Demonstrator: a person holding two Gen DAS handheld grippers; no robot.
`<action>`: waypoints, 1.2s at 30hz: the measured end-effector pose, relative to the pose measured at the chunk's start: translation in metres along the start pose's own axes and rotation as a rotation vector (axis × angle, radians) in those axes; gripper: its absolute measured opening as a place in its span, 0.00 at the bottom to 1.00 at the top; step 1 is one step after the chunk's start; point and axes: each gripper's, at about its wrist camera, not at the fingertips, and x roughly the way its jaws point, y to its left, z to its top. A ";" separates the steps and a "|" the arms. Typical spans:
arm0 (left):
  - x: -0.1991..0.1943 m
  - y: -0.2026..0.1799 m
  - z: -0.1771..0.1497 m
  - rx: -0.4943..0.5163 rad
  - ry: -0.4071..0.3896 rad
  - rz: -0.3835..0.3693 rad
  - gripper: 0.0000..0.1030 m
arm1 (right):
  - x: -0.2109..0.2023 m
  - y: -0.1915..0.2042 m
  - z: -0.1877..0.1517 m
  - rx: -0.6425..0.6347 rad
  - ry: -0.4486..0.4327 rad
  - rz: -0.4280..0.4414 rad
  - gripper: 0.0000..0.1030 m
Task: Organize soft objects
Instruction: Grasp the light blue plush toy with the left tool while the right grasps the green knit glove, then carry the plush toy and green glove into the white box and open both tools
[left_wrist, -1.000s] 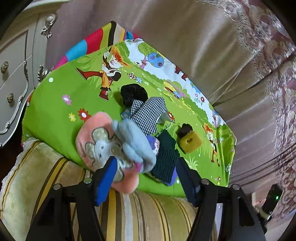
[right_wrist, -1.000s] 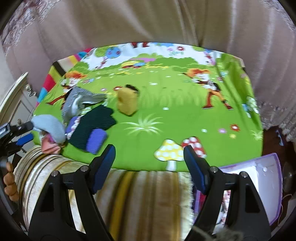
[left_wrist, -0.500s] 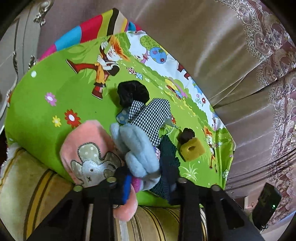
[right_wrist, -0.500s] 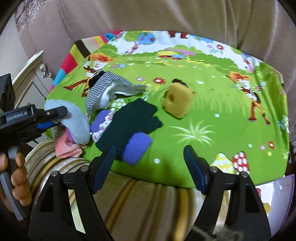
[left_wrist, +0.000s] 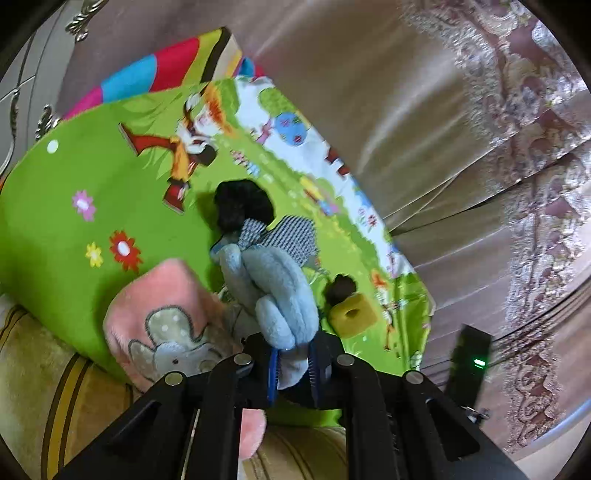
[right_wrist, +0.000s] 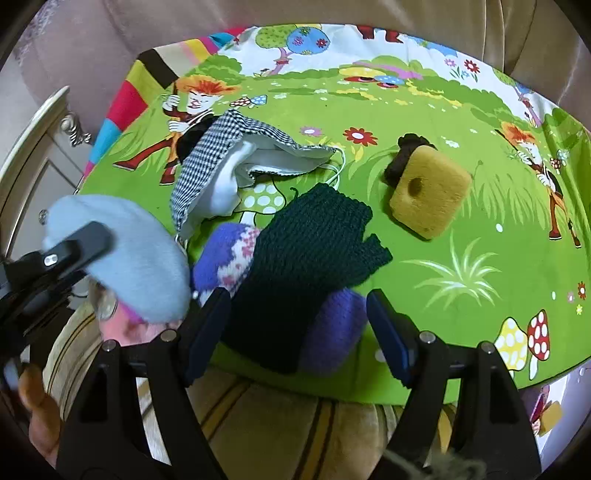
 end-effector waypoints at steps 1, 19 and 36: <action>-0.002 -0.001 0.000 0.004 -0.009 -0.016 0.13 | 0.005 0.000 0.002 0.006 0.008 -0.003 0.76; -0.007 -0.013 -0.003 0.040 -0.038 -0.066 0.13 | 0.010 -0.003 0.005 0.004 -0.013 0.002 0.19; -0.006 -0.046 -0.015 0.109 -0.033 -0.071 0.13 | -0.055 -0.037 -0.015 0.034 -0.165 -0.029 0.16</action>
